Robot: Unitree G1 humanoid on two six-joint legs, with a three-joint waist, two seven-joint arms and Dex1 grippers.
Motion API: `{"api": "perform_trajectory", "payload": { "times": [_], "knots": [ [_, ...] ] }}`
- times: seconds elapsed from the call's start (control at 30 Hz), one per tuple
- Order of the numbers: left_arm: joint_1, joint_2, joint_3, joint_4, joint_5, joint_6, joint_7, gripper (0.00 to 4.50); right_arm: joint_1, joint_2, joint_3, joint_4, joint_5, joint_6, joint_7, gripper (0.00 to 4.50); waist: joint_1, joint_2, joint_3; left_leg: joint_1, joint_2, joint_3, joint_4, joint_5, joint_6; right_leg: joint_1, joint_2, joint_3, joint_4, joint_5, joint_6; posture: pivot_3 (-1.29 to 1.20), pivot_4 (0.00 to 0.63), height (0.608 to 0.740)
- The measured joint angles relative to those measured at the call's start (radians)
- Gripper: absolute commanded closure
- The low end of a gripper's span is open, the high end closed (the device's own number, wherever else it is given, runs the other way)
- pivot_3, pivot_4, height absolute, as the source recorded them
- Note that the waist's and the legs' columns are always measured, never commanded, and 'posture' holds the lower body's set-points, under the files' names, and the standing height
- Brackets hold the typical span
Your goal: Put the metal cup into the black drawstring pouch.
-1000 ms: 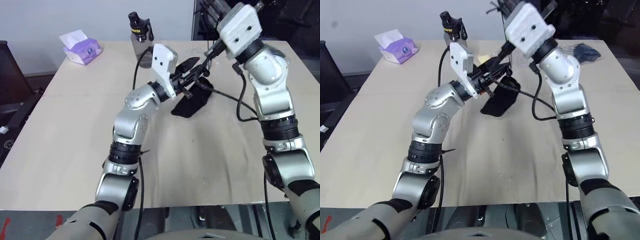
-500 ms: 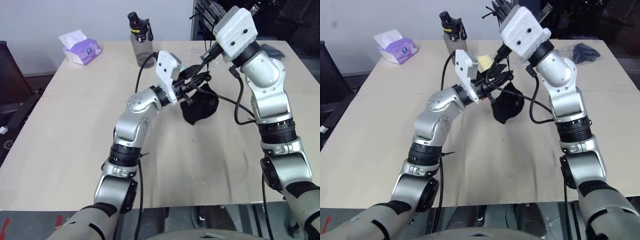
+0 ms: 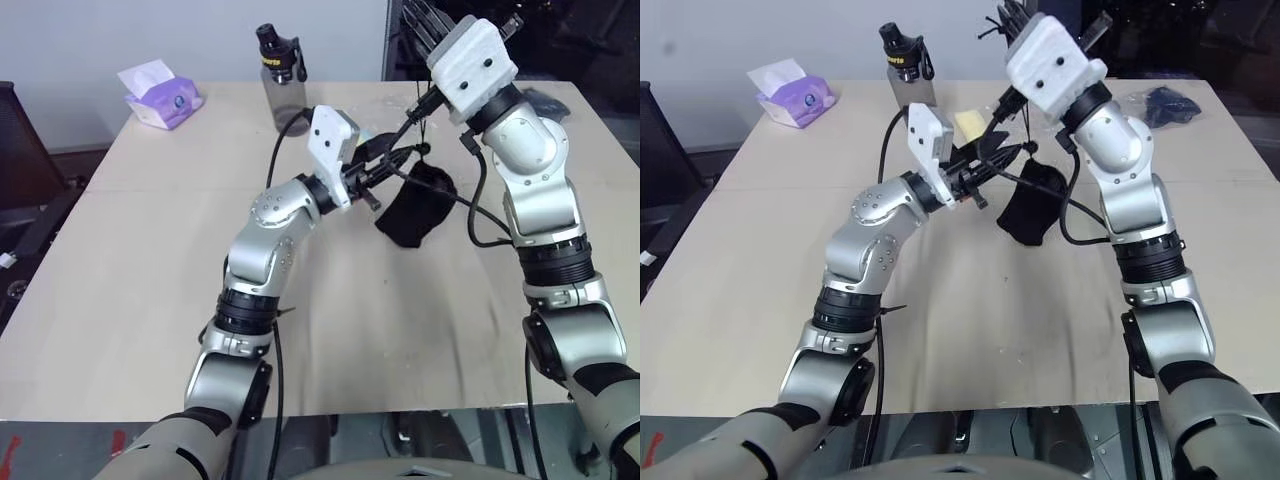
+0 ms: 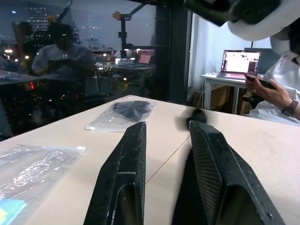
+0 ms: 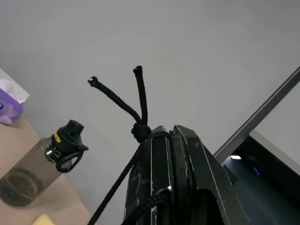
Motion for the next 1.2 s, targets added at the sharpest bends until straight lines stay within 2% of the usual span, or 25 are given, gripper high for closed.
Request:
{"api": "perform_trajectory", "payload": {
  "times": [1.2],
  "knots": [
    [-0.003, -0.027, 0.001, 0.022, 0.0, -0.017, 0.021, 3.02, 0.0, 0.018, 0.0, -0.02, 0.021, 0.018, 0.006, 4.5, 0.0, 0.0, 0.0, 0.0, 0.0, 0.0, 0.0, 0.0, 0.0, 0.0, 0.0, 0.0, 0.0, 0.0, 0.0, 0.0, 0.15, 0.74]
  ]
}}
